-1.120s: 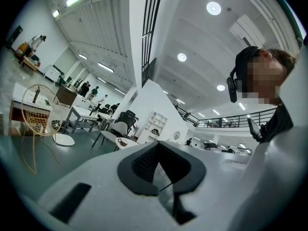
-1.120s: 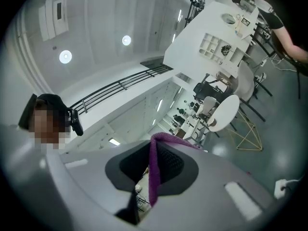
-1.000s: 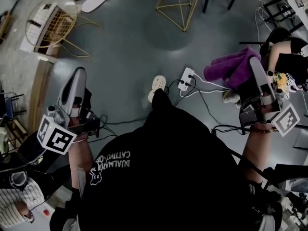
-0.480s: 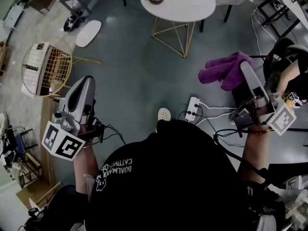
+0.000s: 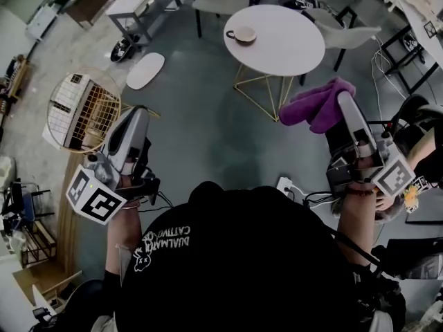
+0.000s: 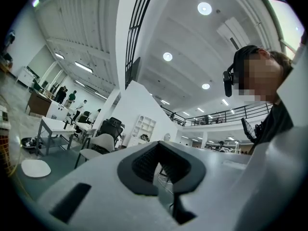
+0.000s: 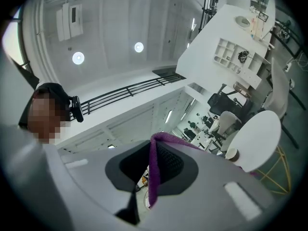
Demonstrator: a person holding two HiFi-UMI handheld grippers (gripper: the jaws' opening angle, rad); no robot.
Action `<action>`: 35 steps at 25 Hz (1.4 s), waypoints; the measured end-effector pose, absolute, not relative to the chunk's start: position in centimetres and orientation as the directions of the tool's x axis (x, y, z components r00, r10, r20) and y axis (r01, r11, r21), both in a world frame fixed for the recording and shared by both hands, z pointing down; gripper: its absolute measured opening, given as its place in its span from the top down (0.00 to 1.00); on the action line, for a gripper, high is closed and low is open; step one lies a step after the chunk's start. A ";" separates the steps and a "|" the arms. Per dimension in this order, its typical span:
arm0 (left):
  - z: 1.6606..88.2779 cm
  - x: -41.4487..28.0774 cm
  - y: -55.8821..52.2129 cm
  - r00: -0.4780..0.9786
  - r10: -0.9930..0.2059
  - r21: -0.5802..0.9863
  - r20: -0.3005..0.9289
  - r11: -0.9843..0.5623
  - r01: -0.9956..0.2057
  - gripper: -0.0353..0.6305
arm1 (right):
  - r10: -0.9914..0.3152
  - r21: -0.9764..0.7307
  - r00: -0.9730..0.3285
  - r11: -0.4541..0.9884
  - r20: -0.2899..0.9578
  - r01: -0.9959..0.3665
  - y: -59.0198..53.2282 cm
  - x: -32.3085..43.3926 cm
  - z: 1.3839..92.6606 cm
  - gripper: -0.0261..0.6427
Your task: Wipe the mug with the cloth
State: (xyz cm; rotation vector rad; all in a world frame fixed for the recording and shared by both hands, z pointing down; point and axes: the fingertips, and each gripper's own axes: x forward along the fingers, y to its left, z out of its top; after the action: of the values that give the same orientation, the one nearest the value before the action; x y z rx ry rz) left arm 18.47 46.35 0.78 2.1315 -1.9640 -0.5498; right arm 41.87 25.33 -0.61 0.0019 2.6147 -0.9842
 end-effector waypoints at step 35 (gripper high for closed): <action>5.3 -12.1 27.0 0.367 -0.929 0.368 -0.040 -0.356 -0.859 0.94 | -0.382 -0.652 -0.873 0.751 -0.302 -0.103 15.7 14.9 4.6 0.91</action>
State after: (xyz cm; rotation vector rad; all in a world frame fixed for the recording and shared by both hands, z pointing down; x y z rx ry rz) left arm -12.09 27.02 5.30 2.3476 -1.5832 -0.3509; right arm 14.87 15.69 4.59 -0.3695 2.5279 -0.9070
